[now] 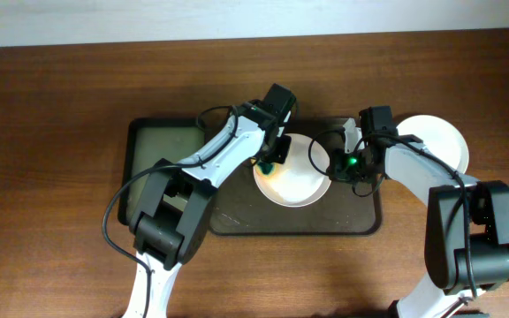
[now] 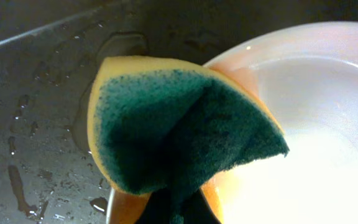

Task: Clean dirty plates on tray and stack at the side
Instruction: 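Scrub inside the tilted pink-tinged bowl with the sponge in the left gripper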

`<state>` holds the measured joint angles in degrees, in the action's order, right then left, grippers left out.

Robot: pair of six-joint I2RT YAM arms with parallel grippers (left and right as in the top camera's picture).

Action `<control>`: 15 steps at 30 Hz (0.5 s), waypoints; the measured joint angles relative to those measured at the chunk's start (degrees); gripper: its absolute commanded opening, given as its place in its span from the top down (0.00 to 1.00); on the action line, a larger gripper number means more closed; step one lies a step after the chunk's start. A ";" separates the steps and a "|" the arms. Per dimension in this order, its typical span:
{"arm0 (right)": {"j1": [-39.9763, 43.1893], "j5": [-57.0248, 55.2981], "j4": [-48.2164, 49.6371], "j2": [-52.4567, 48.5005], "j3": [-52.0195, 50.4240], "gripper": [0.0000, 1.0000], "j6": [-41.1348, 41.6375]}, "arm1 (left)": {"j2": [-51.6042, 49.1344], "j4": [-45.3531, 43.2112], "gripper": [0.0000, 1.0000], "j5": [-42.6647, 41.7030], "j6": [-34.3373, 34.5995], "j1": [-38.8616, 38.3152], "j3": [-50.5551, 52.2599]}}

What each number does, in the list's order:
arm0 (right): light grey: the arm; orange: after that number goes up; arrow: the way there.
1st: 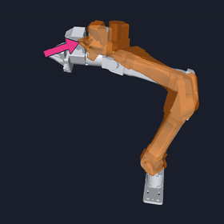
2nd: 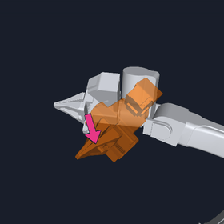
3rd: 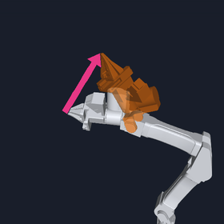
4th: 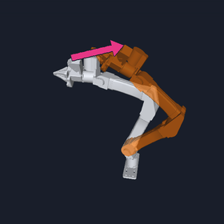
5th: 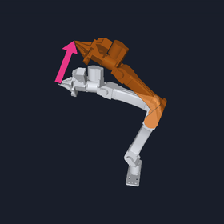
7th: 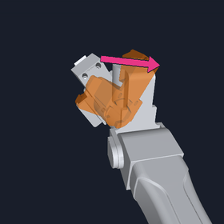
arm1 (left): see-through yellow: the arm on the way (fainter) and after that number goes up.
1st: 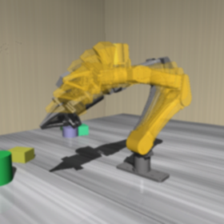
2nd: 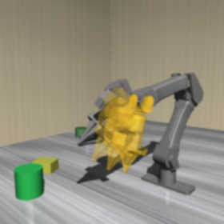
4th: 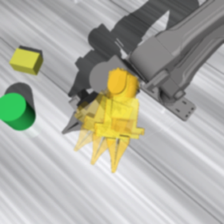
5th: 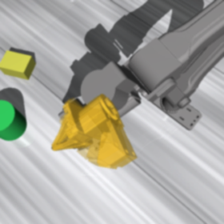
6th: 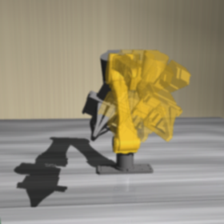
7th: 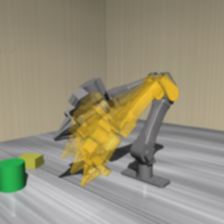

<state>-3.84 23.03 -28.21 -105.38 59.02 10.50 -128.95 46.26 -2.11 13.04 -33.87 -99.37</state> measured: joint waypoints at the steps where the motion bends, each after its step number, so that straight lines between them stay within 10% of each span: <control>1: 0.00 -0.02 0.00 0.00 0.00 0.96 0.00 | -0.02 0.17 1.00 -0.15 0.00 -0.15 -0.04; 15: 0.15 -0.70 0.02 0.00 0.00 0.96 -0.07 | -5.64 13.40 1.00 -20.61 0.04 -0.02 -13.73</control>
<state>-3.68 22.33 -28.18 -105.38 59.02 10.44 -134.58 59.66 -22.72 13.08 -33.89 -113.10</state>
